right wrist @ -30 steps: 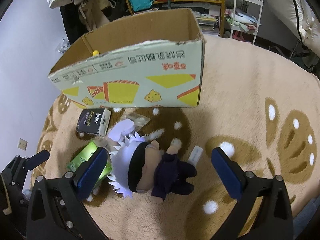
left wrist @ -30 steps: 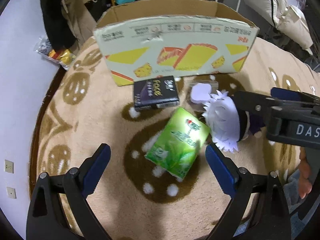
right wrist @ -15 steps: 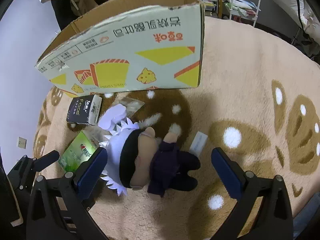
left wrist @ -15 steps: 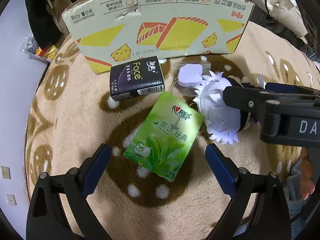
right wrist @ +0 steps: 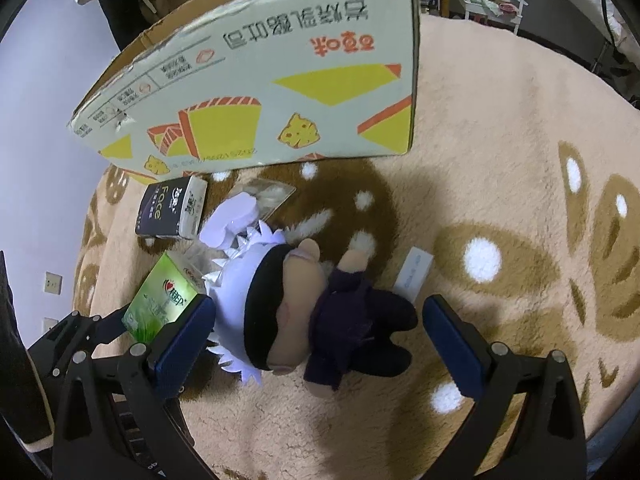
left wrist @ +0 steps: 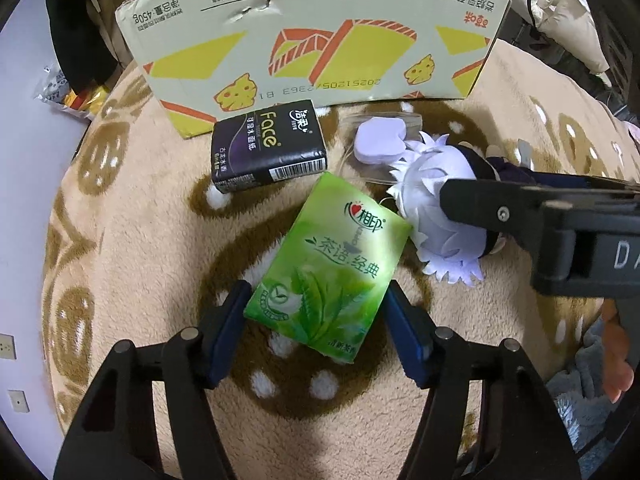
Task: Organize soft objects
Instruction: 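Close the left gripper on the green tissue pack while the right gripper grasps the doll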
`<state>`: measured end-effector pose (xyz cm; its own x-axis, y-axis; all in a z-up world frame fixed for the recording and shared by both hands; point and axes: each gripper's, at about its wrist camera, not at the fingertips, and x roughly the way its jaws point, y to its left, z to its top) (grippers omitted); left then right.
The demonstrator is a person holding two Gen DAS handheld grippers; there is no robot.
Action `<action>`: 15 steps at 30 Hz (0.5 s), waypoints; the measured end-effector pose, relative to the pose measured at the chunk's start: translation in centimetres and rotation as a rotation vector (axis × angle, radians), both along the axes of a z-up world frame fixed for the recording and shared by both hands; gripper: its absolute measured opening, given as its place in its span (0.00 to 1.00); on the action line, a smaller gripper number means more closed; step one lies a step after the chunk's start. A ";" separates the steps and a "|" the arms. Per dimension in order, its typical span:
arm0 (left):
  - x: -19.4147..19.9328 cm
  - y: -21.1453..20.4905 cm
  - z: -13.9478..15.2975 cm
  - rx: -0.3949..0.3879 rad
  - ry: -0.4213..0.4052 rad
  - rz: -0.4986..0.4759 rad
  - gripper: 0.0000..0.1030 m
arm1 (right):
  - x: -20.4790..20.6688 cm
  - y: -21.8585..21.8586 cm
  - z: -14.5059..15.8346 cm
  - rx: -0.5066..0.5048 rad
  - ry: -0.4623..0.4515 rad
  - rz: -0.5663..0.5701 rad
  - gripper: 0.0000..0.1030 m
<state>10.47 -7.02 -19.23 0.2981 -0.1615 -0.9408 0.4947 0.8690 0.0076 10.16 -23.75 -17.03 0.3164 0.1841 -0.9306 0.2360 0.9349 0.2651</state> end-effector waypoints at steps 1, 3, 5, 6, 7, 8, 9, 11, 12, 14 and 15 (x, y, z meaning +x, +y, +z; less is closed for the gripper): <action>-0.1 -0.1 0.1 0.000 -0.001 0.000 0.63 | 0.0 0.2 -0.1 0.003 0.007 0.006 1.00; -0.1 -0.1 0.1 0.001 0.001 0.001 0.63 | 0.0 0.5 -0.2 -0.005 0.011 0.017 1.00; -0.2 -0.2 0.1 0.002 0.000 0.001 0.63 | 0.0 0.7 -0.2 -0.018 0.008 0.021 1.00; -0.3 -0.2 0.0 0.002 0.000 0.001 0.63 | 0.0 0.7 -0.1 -0.020 0.006 0.019 1.00; -0.2 -0.2 0.0 0.002 0.000 0.002 0.63 | 0.0 0.7 -0.2 -0.018 0.007 0.018 1.00; -0.3 -0.2 0.1 0.002 0.001 0.003 0.63 | 0.1 0.7 -0.2 -0.015 0.009 0.017 1.00; -0.3 -0.2 0.1 0.001 0.002 0.004 0.63 | 0.0 0.7 -0.3 -0.011 0.013 0.016 1.00; -0.2 -0.2 0.0 0.001 0.003 0.005 0.63 | 0.1 0.6 -0.3 -0.008 0.017 0.019 1.00; -0.1 -0.2 0.0 0.001 0.004 0.005 0.63 | 0.1 0.7 -0.4 -0.007 0.017 0.023 1.00; -0.1 -0.1 0.1 0.002 0.005 0.006 0.63 | 0.2 0.7 -0.5 0.013 0.019 0.032 0.98; -0.1 -0.1 0.1 0.002 0.005 0.006 0.63 | 0.1 0.7 -0.5 0.018 0.020 0.032 0.96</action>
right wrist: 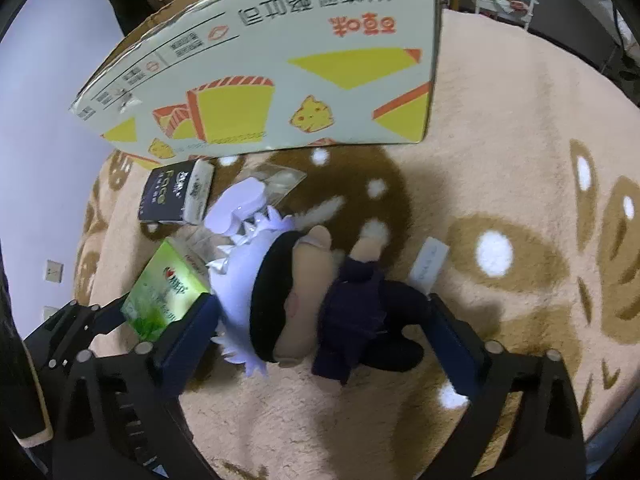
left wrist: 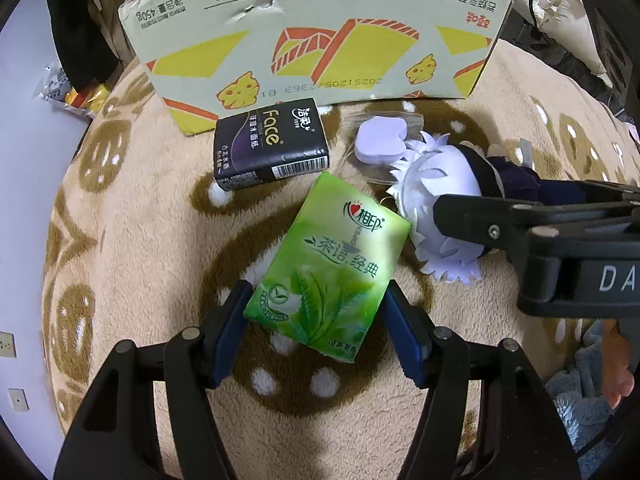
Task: Organize soft objects
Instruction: 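Close the left gripper on the green tissue pack while the right gripper grasps the doll, then lift the green tissue pack and doll and carry both over the box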
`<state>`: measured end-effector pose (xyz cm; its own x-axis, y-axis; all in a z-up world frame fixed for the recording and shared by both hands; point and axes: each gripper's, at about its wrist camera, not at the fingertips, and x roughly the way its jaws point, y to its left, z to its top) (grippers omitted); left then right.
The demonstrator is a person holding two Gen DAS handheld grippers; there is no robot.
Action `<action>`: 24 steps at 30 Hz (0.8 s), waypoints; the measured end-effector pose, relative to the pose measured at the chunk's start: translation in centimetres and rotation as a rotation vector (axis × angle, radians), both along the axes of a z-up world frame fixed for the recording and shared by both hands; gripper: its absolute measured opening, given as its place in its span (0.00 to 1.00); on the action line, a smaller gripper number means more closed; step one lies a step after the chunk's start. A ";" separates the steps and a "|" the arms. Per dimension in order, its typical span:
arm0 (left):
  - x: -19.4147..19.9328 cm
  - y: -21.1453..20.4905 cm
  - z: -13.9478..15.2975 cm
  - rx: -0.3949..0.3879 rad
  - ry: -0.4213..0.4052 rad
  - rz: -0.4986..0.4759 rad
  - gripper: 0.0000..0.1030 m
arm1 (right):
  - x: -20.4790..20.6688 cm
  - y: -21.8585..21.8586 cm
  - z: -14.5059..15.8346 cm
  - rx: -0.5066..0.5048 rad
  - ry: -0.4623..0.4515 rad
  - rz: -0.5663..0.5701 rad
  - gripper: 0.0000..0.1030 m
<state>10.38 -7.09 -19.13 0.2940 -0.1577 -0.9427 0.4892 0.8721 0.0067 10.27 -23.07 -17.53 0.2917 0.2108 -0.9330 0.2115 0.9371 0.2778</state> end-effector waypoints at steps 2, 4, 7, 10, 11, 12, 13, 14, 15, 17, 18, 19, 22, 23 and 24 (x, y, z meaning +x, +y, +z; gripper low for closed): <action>0.0 0.0 0.0 -0.001 0.001 0.003 0.63 | -0.1 0.1 0.1 -0.005 -0.005 -0.003 0.95; 0.0 0.1 0.1 0.000 0.000 0.010 0.62 | -0.2 0.2 0.5 -0.014 -0.015 0.000 0.93; 0.1 0.2 0.1 0.000 0.006 0.021 0.62 | -0.4 0.1 0.8 -0.014 -0.030 -0.006 0.90; 0.0 0.2 0.1 0.006 0.006 0.027 0.62 | -0.5 0.0 1.0 -0.009 -0.032 -0.010 0.84; -0.1 0.2 0.1 0.009 0.004 0.028 0.62 | -0.5 -0.1 1.1 -0.013 -0.033 -0.006 0.83; -0.1 0.2 0.2 0.012 0.003 0.029 0.62 | -0.5 0.0 1.3 -0.020 -0.036 -0.004 0.81; -0.2 0.2 0.2 0.016 0.001 0.032 0.62 | -0.6 0.0 1.5 -0.030 -0.042 -0.001 0.76; -0.3 0.4 0.3 0.018 -0.001 0.036 0.62 | -0.6 0.1 1.8 -0.040 -0.054 0.000 0.73; -0.3 0.6 0.4 0.019 -0.003 0.043 0.62 | -0.7 0.1 2.1 -0.044 -0.063 0.001 0.70; -0.4 1.0 0.5 0.016 -0.002 0.060 0.62 | -1.0 0.1 2.7 -0.051 -0.086 0.004 0.61; -0.4 1.2 0.6 0.013 0.001 0.071 0.62 | -1.1 0.1 2.9 -0.052 -0.095 0.002 0.47; -0.5 1.3 0.7 0.012 0.001 0.080 0.62 | -1.2 0.0 3.3 -0.066 -0.105 -0.007 0.32; -0.6 1.9 1.2 0.005 -0.008 0.108 0.62 | -1.5 -0.9 3.5 -0.023 -0.111 -0.033 0.32; -0.8 2.0 1.4 0.000 -0.013 0.115 0.62 | -1.6 -1.0 3.5 -0.021 -0.110 -0.035 0.32; -0.9 2.1 1.7 -0.006 -0.018 0.121 0.61 | -1.6 -0.9 3.5 -0.020 -0.113 -0.034 0.31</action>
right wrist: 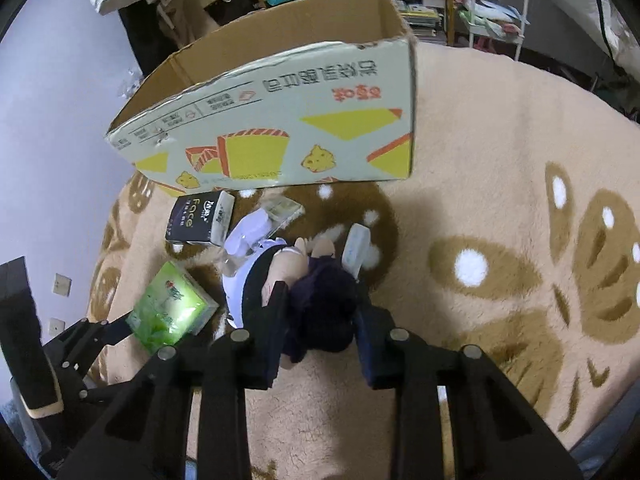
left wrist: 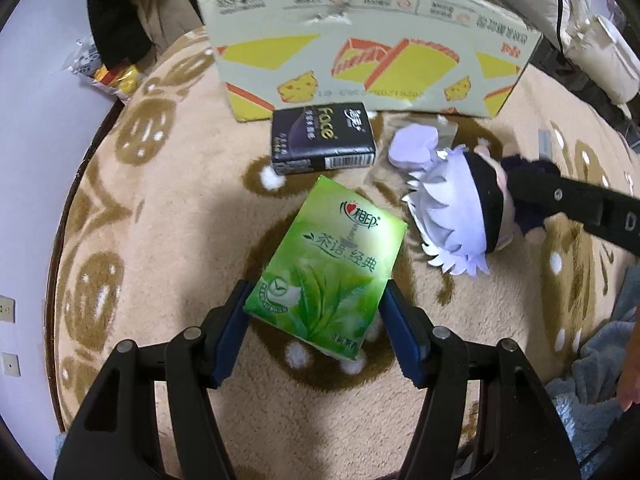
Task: Organize soft objects
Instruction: 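Lift the green tissue pack and doll and carry both over the box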
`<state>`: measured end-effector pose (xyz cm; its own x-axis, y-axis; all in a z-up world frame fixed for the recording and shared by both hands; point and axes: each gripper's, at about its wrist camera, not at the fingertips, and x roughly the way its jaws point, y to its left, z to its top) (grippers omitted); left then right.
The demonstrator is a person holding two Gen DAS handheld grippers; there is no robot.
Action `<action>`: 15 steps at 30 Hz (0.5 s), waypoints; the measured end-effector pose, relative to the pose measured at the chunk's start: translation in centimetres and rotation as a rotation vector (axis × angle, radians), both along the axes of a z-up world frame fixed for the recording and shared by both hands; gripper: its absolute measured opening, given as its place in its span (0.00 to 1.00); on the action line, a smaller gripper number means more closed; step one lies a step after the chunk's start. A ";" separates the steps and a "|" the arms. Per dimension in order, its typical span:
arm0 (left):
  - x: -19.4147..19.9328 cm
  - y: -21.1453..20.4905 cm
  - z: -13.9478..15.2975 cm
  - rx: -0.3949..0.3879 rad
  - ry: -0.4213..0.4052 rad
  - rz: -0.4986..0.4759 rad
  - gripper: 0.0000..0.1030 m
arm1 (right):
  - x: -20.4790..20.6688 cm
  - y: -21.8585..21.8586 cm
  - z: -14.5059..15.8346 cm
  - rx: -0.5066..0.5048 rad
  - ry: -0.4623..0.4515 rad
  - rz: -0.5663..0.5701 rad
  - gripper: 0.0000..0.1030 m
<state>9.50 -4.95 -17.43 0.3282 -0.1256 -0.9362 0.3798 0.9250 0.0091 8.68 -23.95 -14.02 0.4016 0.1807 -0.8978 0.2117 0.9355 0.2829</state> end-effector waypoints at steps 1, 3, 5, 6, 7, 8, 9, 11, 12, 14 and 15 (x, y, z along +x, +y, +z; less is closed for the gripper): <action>-0.1 0.2 0.3 -0.006 -0.007 0.007 0.61 | -0.1 0.1 0.3 -0.011 -0.013 0.002 0.31; -0.3 0.5 0.8 -0.010 -0.020 0.020 0.61 | -0.2 0.4 1.0 -0.032 -0.035 0.014 0.30; -0.7 0.8 1.6 0.003 -0.044 0.029 0.60 | -0.4 0.8 2.0 -0.072 -0.064 0.026 0.28; -0.9 0.8 2.0 0.012 -0.058 0.027 0.60 | -0.5 1.0 2.3 -0.093 -0.070 0.028 0.28; -1.2 0.9 2.4 0.015 -0.073 0.025 0.59 | -0.7 1.1 2.6 -0.109 -0.078 0.030 0.28; -1.4 0.9 2.9 0.010 -0.086 0.024 0.59 | -0.8 1.1 2.9 -0.118 -0.084 0.032 0.28; -1.6 0.9 3.2 0.004 -0.092 0.025 0.59 | -0.9 1.2 3.3 -0.129 -0.094 0.034 0.28; -1.7 1.0 3.8 -0.017 -0.105 0.022 0.59 | -1.2 1.3 3.9 -0.144 -0.116 0.033 0.28; -1.8 1.0 4.0 -0.023 -0.111 0.020 0.58 | -1.4 1.4 4.5 -0.158 -0.132 0.031 0.28; -2.0 1.0 4.4 -0.019 -0.132 0.022 0.58 | -1.8 1.2 5.5 -0.183 -0.165 0.027 0.28; -2.0 1.0 4.6 -0.021 -0.145 0.023 0.58 | -2.0 1.3 6.0 -0.204 -0.179 0.028 0.28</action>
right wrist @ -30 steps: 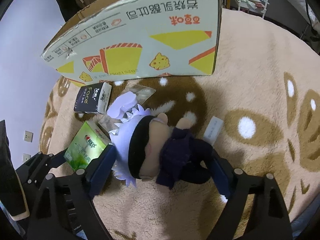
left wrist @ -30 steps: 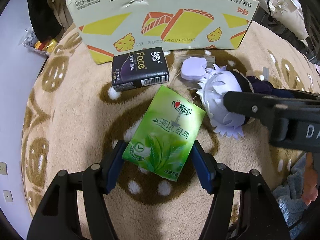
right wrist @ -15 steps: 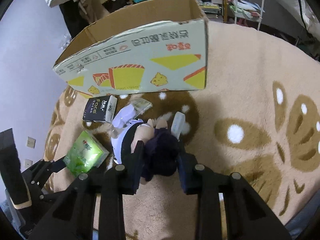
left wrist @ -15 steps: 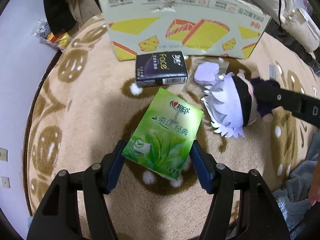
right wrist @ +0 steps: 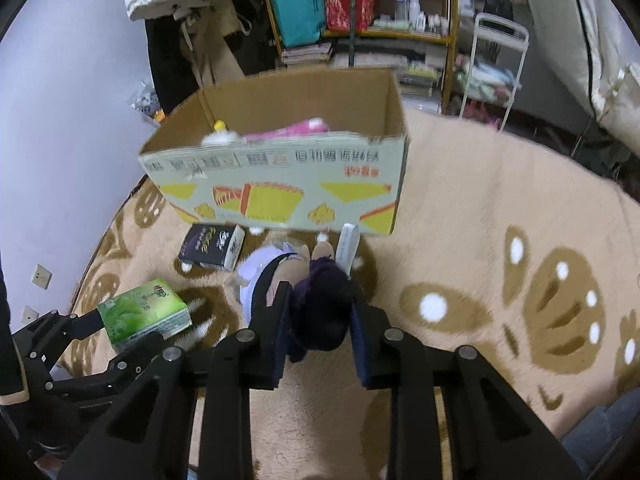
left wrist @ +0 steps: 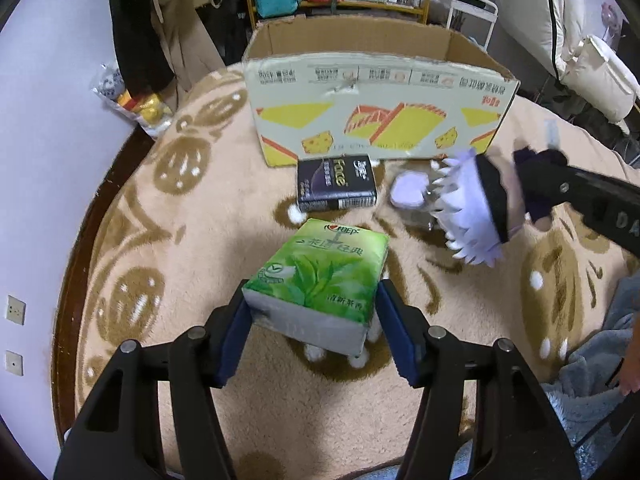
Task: Organize soft objects
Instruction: 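Lift the green tissue pack and doll and carry both over the box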
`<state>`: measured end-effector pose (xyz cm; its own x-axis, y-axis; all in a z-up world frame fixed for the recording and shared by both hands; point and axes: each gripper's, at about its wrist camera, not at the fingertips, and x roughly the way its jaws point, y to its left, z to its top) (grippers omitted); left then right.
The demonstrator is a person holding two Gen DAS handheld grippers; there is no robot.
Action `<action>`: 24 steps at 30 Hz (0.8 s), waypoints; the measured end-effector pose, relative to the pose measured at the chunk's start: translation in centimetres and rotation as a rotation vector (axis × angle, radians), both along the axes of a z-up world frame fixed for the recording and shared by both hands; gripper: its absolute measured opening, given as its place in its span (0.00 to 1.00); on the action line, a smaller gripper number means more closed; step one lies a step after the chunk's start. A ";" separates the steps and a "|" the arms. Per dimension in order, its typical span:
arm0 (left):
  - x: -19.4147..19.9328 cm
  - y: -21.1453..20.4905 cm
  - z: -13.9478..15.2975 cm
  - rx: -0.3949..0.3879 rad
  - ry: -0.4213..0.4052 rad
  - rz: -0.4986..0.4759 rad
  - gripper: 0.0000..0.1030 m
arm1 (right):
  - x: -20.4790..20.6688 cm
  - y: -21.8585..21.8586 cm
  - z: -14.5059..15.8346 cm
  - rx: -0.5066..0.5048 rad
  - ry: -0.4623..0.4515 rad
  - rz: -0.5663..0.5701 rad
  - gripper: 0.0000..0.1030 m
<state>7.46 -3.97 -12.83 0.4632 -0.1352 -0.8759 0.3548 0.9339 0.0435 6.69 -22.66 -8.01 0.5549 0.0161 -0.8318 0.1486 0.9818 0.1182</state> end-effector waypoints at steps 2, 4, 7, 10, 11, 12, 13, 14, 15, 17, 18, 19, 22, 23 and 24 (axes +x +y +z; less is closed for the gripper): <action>-0.2 0.1 0.7 -0.013 -0.032 0.003 0.58 | -0.3 0.2 0.8 -0.041 -0.025 0.001 0.28; -0.3 0.3 1.7 -0.033 -0.076 0.012 0.58 | -0.7 0.6 1.9 -0.094 -0.062 0.004 0.28; -0.5 0.7 3.4 -0.069 -0.158 0.011 0.58 | -1.0 0.7 3.3 -0.118 -0.110 0.009 0.27; -1.0 0.9 4.9 -0.123 -0.226 -0.010 0.58 | -1.2 0.7 4.6 -0.148 -0.158 0.002 0.28; -1.3 0.9 5.7 -0.135 -0.268 -0.018 0.58 | -1.3 0.7 5.1 -0.155 -0.181 0.002 0.28; -1.5 0.8 6.3 -0.139 -0.297 -0.025 0.58 | -1.4 0.7 5.5 -0.160 -0.193 0.003 0.28; -1.7 0.7 6.9 -0.143 -0.328 -0.033 0.58 | -1.5 0.7 6.0 -0.172 -0.214 0.003 0.28; -1.8 0.7 7.3 -0.145 -0.344 -0.036 0.58 | -1.6 0.8 6.5 -0.184 -0.233 0.002 0.28; -1.9 0.6 7.9 -0.147 -0.370 -0.038 0.58 | -1.7 0.8 6.7 -0.191 -0.244 0.002 0.28; -2.0 0.5 8.8 -0.151 -0.410 -0.031 0.58 | -1.9 0.8 7.7 -0.214 -0.285 0.000 0.28; -1.9 0.4 9.0 -0.154 -0.423 -0.029 0.58 | -1.9 0.8 8.0 -0.220 -0.299 0.000 0.28; -1.7 0.4 9.4 -0.157 -0.436 -0.025 0.58 | -1.9 0.8 8.6 -0.230 -0.327 -0.005 0.28; -1.0 0.6 10.2 -0.167 -0.475 -0.011 0.58 | -1.6 0.6 9.6 -0.254 -0.386 -0.016 0.28; -0.8 0.7 10.3 -0.165 -0.488 -0.008 0.58 | -1.4 0.5 9.7 -0.260 -0.399 -0.020 0.28; -0.5 0.6 10.6 -0.165 -0.509 -0.006 0.58 | -1.2 0.5 10.0 -0.263 -0.412 -0.022 0.28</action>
<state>6.99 -3.39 -2.20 0.8226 -0.2561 -0.5077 0.3324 0.9409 0.0641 5.51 -22.20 1.95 0.8367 -0.1805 -0.5171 0.1628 0.9834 -0.0799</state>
